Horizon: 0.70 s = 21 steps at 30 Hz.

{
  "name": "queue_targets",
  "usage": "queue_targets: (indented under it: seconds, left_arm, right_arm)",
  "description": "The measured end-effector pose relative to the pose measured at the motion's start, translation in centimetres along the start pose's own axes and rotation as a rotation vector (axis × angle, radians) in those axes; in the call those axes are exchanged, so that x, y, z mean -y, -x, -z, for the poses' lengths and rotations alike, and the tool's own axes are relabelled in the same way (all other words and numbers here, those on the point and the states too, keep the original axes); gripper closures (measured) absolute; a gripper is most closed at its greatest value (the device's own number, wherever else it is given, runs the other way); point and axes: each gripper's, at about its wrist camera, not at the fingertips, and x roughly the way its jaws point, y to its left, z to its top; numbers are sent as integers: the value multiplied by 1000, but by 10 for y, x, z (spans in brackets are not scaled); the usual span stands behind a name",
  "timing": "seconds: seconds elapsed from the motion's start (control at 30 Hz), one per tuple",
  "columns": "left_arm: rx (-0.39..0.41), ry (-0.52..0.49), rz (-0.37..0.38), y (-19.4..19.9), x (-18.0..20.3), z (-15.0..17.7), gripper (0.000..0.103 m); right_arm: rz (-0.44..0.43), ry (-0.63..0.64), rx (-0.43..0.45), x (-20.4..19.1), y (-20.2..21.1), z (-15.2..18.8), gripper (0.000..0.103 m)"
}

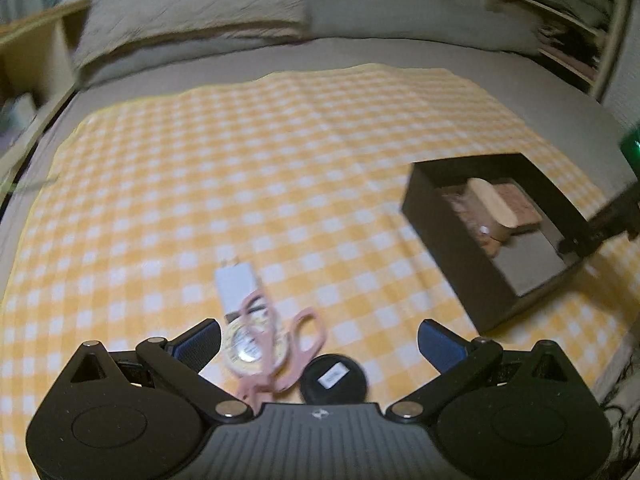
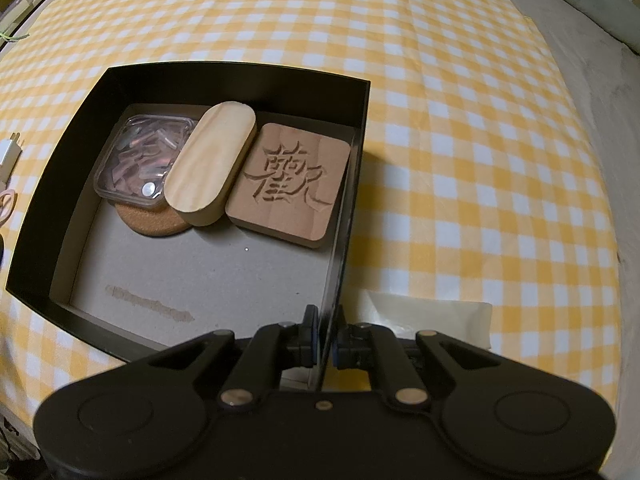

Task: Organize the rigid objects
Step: 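Move the left tool to the pink scissors and close on their blade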

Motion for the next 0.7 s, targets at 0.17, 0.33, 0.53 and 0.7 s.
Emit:
queue_targets:
  seconds: [0.17,0.33,0.53,0.7]
  left_arm:
    - [-46,125,5,-5,-25,-3,0]
    - [-84,184,20,-13,-38,-2,14]
    - [-132,206,70,-22,-43,5,40]
    - [-170,167,43,-26,-45,10,50]
  right_arm:
    - [1,-2,0,0,0,0,96]
    - [2,-1,0,-2,0,0,96]
    - [2,-2,0,-1,-1,0,96]
    - [3,-2,0,0,0,1,96]
